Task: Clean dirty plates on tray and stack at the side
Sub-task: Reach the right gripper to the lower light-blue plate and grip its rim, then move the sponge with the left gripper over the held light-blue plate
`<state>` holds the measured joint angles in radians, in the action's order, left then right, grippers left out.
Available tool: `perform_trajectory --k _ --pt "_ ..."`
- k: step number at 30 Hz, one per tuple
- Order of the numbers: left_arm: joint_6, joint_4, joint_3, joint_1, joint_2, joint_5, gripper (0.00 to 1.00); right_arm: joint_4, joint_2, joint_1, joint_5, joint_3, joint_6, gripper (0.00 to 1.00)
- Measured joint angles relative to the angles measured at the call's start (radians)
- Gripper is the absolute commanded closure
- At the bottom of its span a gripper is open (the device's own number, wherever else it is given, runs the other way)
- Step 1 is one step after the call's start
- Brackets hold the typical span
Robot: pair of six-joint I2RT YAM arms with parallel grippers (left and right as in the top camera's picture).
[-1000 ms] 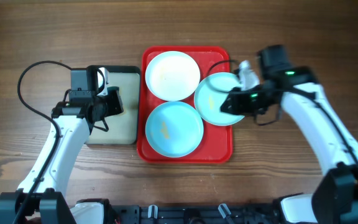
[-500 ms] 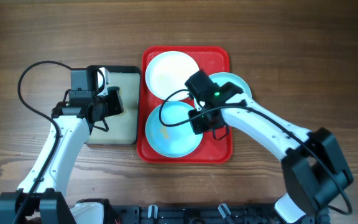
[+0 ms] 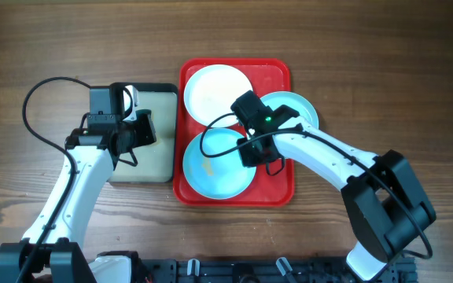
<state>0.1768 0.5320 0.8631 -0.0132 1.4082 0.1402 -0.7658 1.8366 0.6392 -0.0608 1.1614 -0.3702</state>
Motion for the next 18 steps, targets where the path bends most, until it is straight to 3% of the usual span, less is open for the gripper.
perform_trajectory --k 6,12,18 --pt "0.000 0.000 0.000 0.000 0.000 0.000 0.96 0.031 0.000 0.000 0.002 -0.034 0.000 0.95" --pt "0.000 0.000 0.000 0.000 0.000 0.000 0.96 0.031 0.000 0.000 0.003 -0.034 0.003 0.76" --pt "0.000 0.001 0.000 0.000 0.000 0.000 0.96 0.060 0.000 0.000 0.026 -0.034 0.004 0.78"
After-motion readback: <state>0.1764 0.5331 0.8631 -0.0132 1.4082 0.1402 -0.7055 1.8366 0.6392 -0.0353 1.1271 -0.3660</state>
